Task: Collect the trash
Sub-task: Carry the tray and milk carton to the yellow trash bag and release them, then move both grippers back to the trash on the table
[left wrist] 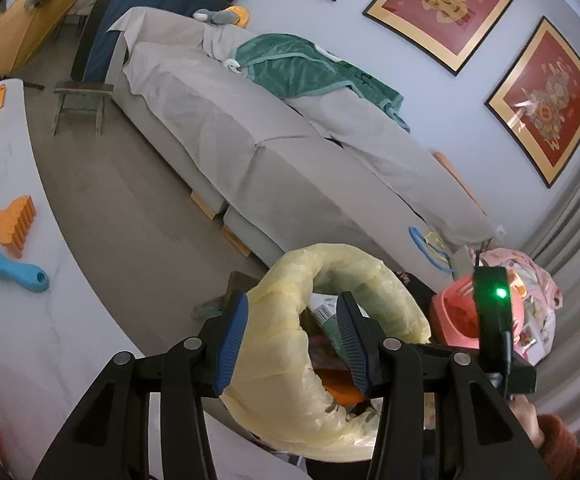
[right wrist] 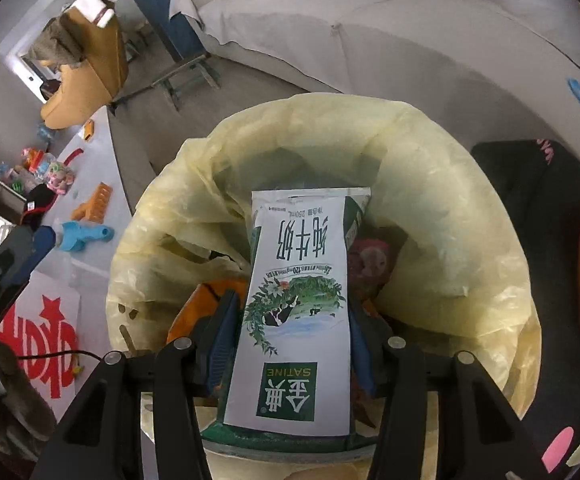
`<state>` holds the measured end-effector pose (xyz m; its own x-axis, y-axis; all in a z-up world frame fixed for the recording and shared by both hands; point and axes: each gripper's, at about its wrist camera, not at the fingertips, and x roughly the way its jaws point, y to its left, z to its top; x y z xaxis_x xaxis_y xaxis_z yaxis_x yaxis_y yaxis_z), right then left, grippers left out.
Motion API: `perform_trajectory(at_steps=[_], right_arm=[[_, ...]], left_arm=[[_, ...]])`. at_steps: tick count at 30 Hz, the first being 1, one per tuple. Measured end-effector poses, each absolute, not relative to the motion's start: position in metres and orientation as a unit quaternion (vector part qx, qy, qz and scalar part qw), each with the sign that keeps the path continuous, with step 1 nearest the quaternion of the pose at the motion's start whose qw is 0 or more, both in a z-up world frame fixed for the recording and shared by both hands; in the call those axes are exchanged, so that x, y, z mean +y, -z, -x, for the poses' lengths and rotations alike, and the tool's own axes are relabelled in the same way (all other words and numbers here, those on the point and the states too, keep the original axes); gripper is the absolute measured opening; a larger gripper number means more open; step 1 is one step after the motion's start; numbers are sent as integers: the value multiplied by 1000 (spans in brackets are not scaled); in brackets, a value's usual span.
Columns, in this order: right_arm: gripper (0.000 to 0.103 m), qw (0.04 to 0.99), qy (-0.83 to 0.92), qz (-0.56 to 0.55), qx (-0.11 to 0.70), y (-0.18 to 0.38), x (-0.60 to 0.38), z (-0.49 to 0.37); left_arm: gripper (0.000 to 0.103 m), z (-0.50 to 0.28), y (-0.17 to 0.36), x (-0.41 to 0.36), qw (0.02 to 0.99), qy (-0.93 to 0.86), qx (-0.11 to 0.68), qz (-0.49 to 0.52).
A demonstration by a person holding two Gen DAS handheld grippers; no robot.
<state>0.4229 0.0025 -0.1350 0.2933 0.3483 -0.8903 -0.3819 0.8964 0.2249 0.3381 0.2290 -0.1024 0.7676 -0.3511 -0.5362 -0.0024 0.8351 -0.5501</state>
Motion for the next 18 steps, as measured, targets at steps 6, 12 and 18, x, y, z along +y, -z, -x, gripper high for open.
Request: perform_trajectory(at_steps=[6, 12, 18], right_arm=[[64, 836, -247, 24, 489, 103, -5, -400], [64, 880, -226, 37, 417, 57, -29, -370], [64, 907, -200, 31, 370, 26, -71, -330]], left_arm=[[48, -338, 101, 225, 898, 99, 330, 272], [48, -332, 87, 205, 902, 105, 332, 255], [48, -317, 66, 162, 913, 123, 326, 214]])
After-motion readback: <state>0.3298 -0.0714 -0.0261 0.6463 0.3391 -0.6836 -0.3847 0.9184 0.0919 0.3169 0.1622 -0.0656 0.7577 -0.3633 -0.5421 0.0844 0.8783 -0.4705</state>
